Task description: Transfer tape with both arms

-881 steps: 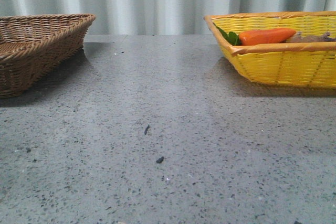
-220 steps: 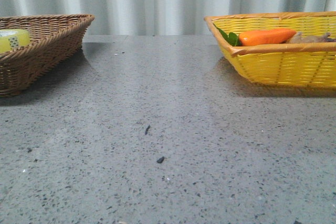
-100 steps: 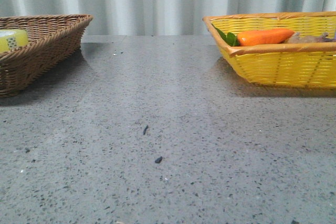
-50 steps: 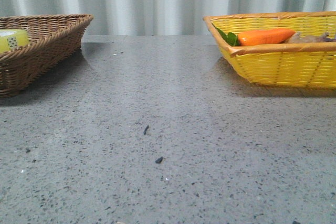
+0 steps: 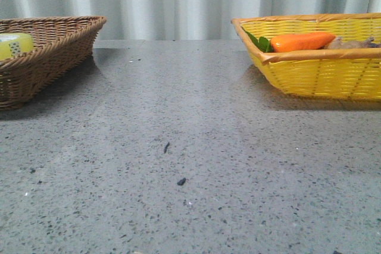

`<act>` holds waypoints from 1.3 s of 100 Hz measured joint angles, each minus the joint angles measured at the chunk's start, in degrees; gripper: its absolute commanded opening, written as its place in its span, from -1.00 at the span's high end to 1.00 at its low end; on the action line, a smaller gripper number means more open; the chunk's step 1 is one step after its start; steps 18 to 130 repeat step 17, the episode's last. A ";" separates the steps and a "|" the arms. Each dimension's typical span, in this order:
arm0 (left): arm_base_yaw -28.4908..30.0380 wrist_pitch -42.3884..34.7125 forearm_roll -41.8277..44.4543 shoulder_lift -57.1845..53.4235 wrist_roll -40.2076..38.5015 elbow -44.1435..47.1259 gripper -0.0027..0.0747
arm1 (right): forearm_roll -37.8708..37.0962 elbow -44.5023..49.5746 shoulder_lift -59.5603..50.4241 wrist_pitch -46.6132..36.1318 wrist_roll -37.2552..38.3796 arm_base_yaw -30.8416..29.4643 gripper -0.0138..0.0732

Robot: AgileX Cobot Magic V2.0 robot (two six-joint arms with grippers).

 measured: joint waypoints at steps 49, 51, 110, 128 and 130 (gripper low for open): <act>0.00 0.00 0.00 0.00 0.00 0.00 0.98 | 0.04 -0.10 0.00 0.00 0.00 0.00 0.78; 0.00 0.00 0.00 0.00 0.00 0.00 0.98 | 0.04 -0.10 0.00 0.00 0.00 0.00 0.78; 0.00 0.00 0.00 0.00 0.00 0.00 0.98 | 0.04 -0.10 0.00 0.00 0.00 0.00 0.78; 0.00 0.00 0.00 0.00 0.00 0.00 0.98 | 0.04 -0.10 0.00 0.00 0.00 0.00 0.78; 0.00 0.00 0.00 0.00 0.00 0.00 0.98 | 0.04 -0.10 0.00 0.00 0.00 0.00 0.78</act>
